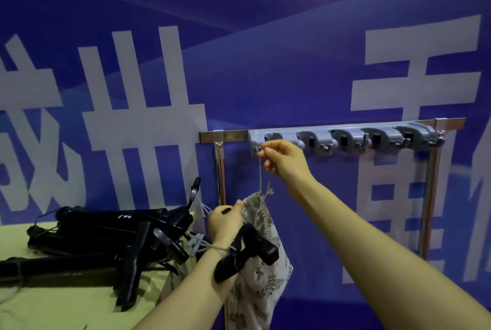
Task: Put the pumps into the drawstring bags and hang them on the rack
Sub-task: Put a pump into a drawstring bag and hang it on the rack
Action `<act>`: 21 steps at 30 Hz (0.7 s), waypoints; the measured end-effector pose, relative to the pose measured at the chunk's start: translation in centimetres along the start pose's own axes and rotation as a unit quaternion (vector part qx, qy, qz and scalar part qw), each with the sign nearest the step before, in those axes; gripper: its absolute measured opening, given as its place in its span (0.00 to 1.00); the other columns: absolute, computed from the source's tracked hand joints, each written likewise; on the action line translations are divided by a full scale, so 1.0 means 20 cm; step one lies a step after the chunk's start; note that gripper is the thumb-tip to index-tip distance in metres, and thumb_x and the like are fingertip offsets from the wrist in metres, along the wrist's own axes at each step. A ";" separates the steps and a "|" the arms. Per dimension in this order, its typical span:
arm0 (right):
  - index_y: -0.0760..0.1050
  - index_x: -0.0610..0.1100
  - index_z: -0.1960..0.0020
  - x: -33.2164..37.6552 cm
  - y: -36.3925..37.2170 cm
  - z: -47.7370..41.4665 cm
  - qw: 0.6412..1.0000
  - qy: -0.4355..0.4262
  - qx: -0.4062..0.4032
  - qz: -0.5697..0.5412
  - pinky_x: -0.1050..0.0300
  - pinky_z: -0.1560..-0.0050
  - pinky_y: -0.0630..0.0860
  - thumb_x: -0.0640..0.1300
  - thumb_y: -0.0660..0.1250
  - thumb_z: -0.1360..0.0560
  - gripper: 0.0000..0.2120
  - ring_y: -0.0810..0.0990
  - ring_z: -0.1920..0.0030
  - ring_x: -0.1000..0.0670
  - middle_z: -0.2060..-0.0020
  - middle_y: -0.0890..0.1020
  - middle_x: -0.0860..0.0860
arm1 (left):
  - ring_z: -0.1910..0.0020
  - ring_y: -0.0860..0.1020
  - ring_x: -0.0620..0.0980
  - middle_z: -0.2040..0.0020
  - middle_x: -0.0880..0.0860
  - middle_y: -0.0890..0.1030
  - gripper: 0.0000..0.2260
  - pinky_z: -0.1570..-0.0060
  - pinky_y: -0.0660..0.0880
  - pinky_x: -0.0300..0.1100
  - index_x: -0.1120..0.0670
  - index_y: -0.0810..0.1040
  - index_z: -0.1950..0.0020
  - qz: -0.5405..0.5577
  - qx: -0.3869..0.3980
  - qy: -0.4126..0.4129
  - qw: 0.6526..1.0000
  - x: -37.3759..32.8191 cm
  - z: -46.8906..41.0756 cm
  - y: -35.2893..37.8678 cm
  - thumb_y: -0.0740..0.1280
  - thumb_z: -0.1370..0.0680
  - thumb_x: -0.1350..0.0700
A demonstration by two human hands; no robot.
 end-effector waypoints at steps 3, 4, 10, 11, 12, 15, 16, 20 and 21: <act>0.74 0.37 0.51 0.05 0.03 -0.09 0.997 -0.034 0.016 0.073 0.70 0.76 0.67 0.31 0.58 0.22 0.07 0.71 0.80 0.61 0.66 0.79 0.48 | 0.74 0.66 0.50 0.75 0.53 0.67 0.22 0.71 0.61 0.42 0.57 0.65 0.74 0.046 -0.032 -0.005 0.998 0.00 -0.01 0.00 0.64 0.22 0.52; 0.75 0.37 0.51 0.05 0.05 -0.12 0.995 -0.042 0.021 0.091 0.71 0.76 0.67 0.31 0.58 0.23 0.07 0.72 0.78 0.62 0.65 0.80 0.48 | 0.74 0.65 0.50 0.75 0.53 0.67 0.22 0.73 0.60 0.42 0.57 0.64 0.73 0.060 -0.046 -0.004 0.997 0.00 -0.01 0.00 0.64 0.22 0.51; 0.76 0.44 0.55 0.03 0.02 -0.26 0.984 -0.058 -0.042 0.165 0.69 0.69 0.71 0.34 0.60 0.23 0.09 0.80 0.61 0.54 0.58 0.83 0.47 | 0.72 0.66 0.48 0.71 0.51 0.68 0.17 0.73 0.59 0.38 0.60 0.69 0.62 0.131 -0.104 0.022 0.986 -0.07 -0.01 0.02 0.61 0.21 0.48; 0.76 0.43 0.54 0.02 0.01 -0.27 0.984 -0.059 -0.054 0.162 0.69 0.69 0.71 0.34 0.59 0.23 0.09 0.79 0.62 0.54 0.59 0.83 0.48 | 0.72 0.66 0.49 0.72 0.51 0.67 0.17 0.73 0.60 0.38 0.60 0.69 0.62 0.143 -0.106 0.028 0.984 -0.07 -0.02 0.03 0.61 0.21 0.49; 0.77 0.42 0.53 0.01 0.01 -0.27 0.983 -0.061 -0.066 0.159 0.69 0.70 0.71 0.34 0.59 0.23 0.09 0.78 0.64 0.54 0.59 0.82 0.48 | 0.72 0.66 0.48 0.72 0.51 0.67 0.17 0.73 0.60 0.38 0.60 0.69 0.63 0.147 -0.108 0.033 0.983 -0.07 -0.02 0.04 0.61 0.21 0.49; 0.77 0.40 0.50 -0.03 0.01 -0.27 0.977 -0.077 -0.094 0.175 0.68 0.70 0.73 0.34 0.58 0.22 0.10 0.74 0.71 0.56 0.60 0.81 0.45 | 0.73 0.65 0.47 0.73 0.52 0.67 0.18 0.74 0.60 0.38 0.60 0.68 0.63 0.137 -0.114 0.028 0.984 -0.05 -0.06 0.05 0.60 0.21 0.48; 0.78 0.39 0.50 -0.04 0.01 -0.26 0.975 -0.086 -0.099 0.179 0.68 0.70 0.73 0.33 0.58 0.23 0.10 0.74 0.71 0.56 0.60 0.81 0.45 | 0.73 0.66 0.47 0.73 0.52 0.67 0.18 0.74 0.60 0.38 0.60 0.69 0.62 0.135 -0.116 0.026 0.984 -0.04 -0.07 0.05 0.60 0.21 0.48; 0.77 0.40 0.53 -0.08 -0.02 -0.22 0.971 -0.096 -0.149 0.158 0.65 0.67 0.76 0.32 0.57 0.23 0.10 0.75 0.71 0.53 0.61 0.82 0.43 | 0.73 0.67 0.47 0.72 0.51 0.69 0.19 0.73 0.61 0.40 0.61 0.71 0.60 0.133 -0.110 0.026 0.985 0.00 -0.10 0.05 0.59 0.20 0.47; 0.77 0.41 0.53 -0.08 -0.02 -0.20 0.970 -0.099 -0.161 0.154 0.66 0.68 0.75 0.33 0.57 0.23 0.10 0.75 0.71 0.53 0.61 0.81 0.44 | 0.72 0.67 0.47 0.72 0.52 0.69 0.19 0.73 0.61 0.40 0.61 0.71 0.60 0.131 -0.106 0.024 0.985 0.01 -0.10 0.05 0.59 0.20 0.47</act>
Point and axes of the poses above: each hand's wrist, its own z-axis away from the middle knuckle, its own y-axis out of the palm, x = y × z, the point moved 6 cm from there along -z, towards the middle knuckle
